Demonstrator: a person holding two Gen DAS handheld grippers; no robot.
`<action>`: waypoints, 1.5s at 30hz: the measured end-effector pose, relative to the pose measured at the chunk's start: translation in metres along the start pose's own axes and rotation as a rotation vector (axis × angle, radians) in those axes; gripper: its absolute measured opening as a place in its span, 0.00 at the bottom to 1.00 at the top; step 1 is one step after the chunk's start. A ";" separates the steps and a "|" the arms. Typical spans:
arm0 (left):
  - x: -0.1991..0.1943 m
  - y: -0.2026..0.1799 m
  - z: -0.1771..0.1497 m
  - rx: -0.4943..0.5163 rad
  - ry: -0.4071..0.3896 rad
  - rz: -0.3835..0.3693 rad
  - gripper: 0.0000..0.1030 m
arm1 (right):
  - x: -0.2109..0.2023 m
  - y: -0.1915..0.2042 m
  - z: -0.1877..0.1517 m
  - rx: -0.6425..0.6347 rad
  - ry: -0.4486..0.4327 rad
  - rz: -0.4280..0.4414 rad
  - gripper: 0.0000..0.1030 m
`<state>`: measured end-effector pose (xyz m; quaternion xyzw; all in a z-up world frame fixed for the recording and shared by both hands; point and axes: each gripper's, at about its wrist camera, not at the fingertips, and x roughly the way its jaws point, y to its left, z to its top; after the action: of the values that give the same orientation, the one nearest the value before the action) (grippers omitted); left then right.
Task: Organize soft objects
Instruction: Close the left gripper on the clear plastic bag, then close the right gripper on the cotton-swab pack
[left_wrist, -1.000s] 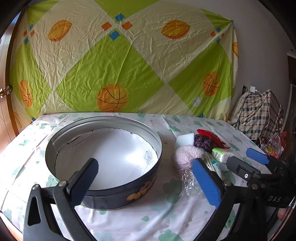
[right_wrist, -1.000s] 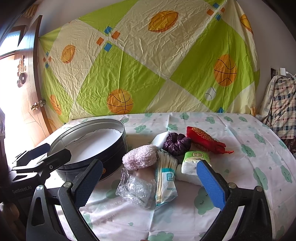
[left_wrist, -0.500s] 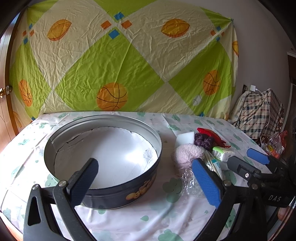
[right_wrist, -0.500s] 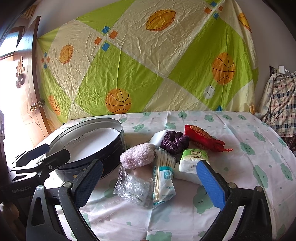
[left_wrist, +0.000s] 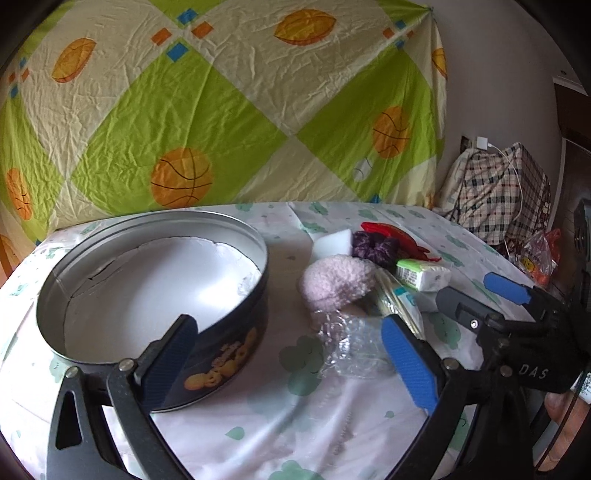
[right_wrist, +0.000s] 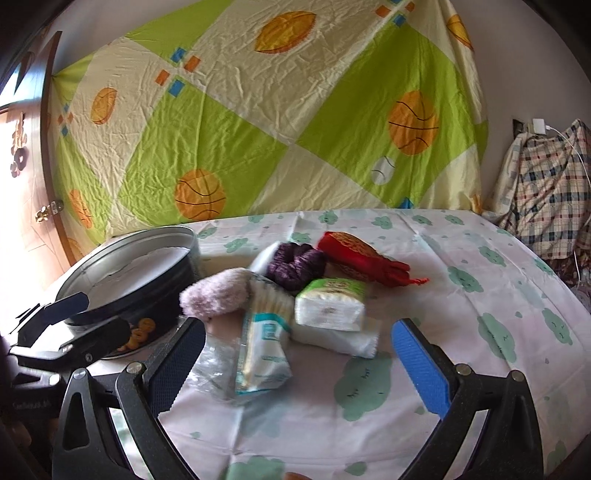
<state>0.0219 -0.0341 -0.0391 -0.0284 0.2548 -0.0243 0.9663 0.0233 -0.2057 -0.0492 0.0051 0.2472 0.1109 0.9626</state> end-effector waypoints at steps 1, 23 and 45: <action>0.004 -0.005 -0.002 0.009 0.013 -0.019 0.87 | 0.002 -0.005 -0.002 0.011 0.006 -0.006 0.99; 0.059 -0.046 -0.011 0.091 0.232 -0.198 0.19 | 0.015 -0.032 -0.005 0.083 0.039 0.031 0.99; 0.016 -0.003 -0.007 -0.006 -0.027 -0.210 0.11 | 0.057 0.019 -0.005 -0.118 0.210 0.089 0.57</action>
<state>0.0322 -0.0382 -0.0533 -0.0580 0.2376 -0.1241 0.9617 0.0654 -0.1752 -0.0792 -0.0520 0.3390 0.1678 0.9242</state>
